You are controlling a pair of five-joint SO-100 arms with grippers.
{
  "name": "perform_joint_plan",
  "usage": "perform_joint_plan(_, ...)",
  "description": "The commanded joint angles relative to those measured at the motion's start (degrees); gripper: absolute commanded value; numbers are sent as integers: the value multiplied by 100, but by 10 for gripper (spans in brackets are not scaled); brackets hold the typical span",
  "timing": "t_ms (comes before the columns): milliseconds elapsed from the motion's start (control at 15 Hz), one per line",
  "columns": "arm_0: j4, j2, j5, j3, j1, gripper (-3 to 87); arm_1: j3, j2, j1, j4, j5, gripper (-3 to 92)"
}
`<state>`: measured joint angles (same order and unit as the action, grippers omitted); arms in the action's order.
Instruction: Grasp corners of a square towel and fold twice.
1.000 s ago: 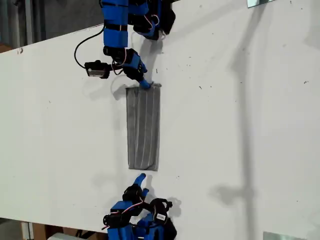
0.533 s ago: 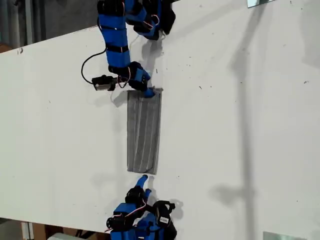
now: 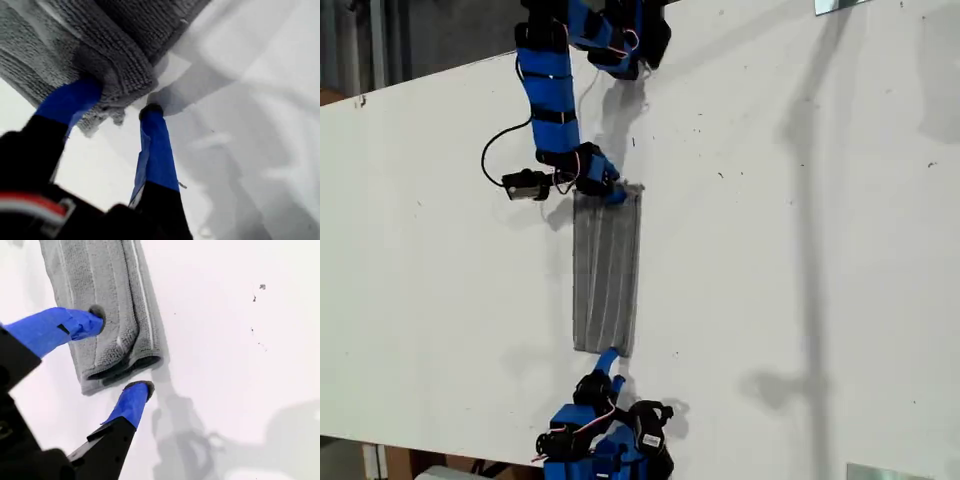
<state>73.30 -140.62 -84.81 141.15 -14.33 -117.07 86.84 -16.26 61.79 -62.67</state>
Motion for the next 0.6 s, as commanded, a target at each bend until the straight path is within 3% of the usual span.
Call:
perform_joint_plan(0, -88, -79, -62, -44, 70, 244, 123, 35, -62, -9, -18, 8)
perform_joint_plan(533, -272, -18, -79, -53, 132, 244, -1512, 1371, -448, 316, -809, -1)
